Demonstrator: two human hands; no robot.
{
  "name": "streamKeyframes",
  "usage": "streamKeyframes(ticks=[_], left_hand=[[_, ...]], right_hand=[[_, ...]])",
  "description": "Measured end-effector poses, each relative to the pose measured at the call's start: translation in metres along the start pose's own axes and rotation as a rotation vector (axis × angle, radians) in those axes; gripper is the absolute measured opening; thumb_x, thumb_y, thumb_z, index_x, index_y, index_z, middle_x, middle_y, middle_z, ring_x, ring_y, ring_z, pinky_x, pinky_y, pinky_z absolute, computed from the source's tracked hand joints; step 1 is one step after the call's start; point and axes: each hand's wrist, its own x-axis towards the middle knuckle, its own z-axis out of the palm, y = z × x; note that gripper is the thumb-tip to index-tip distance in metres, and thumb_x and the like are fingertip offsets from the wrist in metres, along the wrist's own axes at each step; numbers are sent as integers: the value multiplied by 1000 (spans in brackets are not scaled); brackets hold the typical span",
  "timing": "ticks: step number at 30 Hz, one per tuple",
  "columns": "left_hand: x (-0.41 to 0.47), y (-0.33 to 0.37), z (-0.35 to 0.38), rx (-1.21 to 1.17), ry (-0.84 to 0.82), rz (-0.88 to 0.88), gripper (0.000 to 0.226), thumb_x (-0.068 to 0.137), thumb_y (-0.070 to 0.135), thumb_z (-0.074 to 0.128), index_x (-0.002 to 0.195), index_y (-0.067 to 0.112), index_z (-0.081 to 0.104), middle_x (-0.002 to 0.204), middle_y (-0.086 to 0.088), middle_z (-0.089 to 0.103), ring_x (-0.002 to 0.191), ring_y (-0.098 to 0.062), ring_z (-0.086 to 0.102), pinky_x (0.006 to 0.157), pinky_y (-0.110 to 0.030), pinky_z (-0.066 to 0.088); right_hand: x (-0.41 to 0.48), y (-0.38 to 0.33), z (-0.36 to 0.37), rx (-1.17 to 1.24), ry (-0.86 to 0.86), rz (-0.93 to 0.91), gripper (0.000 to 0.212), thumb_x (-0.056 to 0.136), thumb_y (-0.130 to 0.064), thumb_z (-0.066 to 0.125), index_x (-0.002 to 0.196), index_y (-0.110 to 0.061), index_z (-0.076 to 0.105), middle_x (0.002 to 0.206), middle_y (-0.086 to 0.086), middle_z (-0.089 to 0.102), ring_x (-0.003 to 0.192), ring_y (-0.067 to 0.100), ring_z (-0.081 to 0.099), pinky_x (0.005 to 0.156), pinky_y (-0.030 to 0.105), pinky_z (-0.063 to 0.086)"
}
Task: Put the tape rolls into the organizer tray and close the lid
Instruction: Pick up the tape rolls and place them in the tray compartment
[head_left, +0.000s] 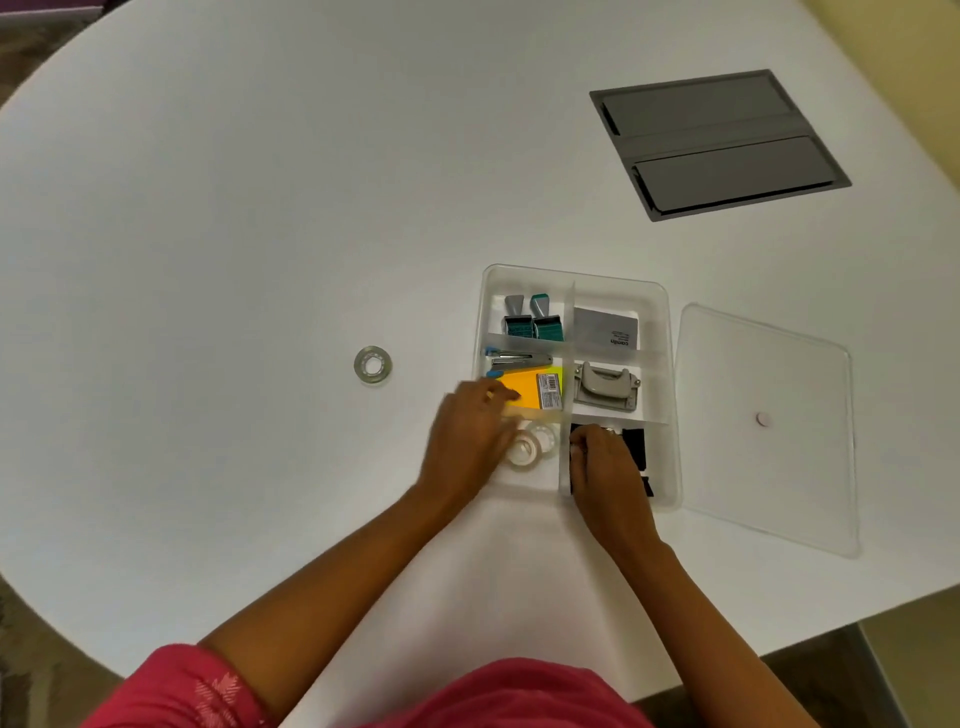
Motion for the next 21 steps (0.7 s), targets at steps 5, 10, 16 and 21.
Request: streamKeyframes(ticks=[5,10,16,21], left_hand=[[18,-69,-29,-38,151,-368,60,87,18,58,141,13,33,143,-14,37,128,-30,38,104,-41,39],[19,-116,-36,77,16,-510,74,82,14,64,144,11,26,147,-18,32,128,-39,38,97,-50,43],[24,-117,-41,-73,55,-562,26,78,14,60,104,11,59,112,-15,56,103,-35,55,73,-39,44],[23,-80,-46,-254,132,-510,53,76,26,73,122,9,54,119,-14,58,107,-29,56,88,-37,48]], right_hand=[[0,-1,-4,-43,-32,-1,18,95,-4,48,105,4,62,102,22,67,94,34,59,82,41,49],[3,-10,-4,-83,-45,9,21,97,-7,45,108,2,61,103,21,67,95,32,60,83,38,49],[4,-23,-2,-124,-53,4,22,95,-7,49,108,4,62,103,22,68,96,33,60,82,38,49],[5,-39,-4,-151,66,-49,21,79,-1,72,97,7,67,95,25,68,90,40,63,76,44,55]])
